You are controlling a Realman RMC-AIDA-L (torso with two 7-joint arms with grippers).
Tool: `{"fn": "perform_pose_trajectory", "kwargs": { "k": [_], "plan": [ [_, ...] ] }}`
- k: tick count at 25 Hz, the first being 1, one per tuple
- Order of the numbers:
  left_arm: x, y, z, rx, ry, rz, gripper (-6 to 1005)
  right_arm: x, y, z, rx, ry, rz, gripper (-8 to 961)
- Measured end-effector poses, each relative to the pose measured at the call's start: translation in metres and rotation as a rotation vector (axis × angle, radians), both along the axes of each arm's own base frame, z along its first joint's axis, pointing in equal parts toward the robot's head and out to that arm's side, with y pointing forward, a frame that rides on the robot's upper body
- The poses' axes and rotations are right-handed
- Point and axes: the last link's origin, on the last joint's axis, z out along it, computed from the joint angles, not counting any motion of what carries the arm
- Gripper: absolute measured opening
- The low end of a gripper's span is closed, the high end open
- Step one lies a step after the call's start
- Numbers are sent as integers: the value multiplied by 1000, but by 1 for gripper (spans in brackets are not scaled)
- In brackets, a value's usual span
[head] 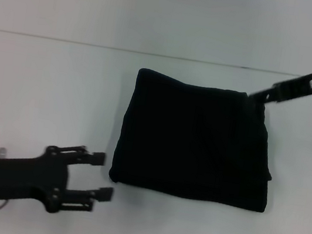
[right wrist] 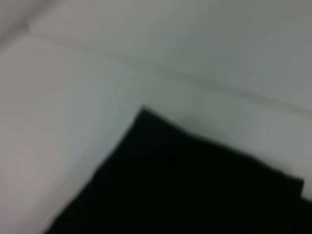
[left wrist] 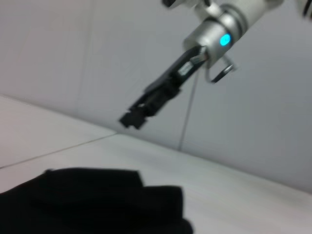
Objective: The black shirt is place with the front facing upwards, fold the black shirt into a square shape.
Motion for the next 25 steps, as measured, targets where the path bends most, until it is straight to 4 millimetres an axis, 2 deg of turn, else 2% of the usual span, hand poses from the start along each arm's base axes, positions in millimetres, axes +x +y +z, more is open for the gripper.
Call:
{"fn": "perform_pose_trajectory", "kwargs": {
  "k": [4, 9, 16, 25],
  "plan": [
    [-16, -3, 20, 68, -22, 65, 777, -17, 3, -25, -39, -166, -1, 774],
    [-22, -11, 25, 103, -50, 95, 776, -34, 9, -35, -7, -138, 19, 775],
    [-22, -14, 23, 92, -58, 102, 775, -25, 9, -63, -74, -37, -50, 774],
    [-29, -17, 23, 108, -49, 133, 774, -9, 15, -76, -51, -37, -85, 769]
  ]
}}
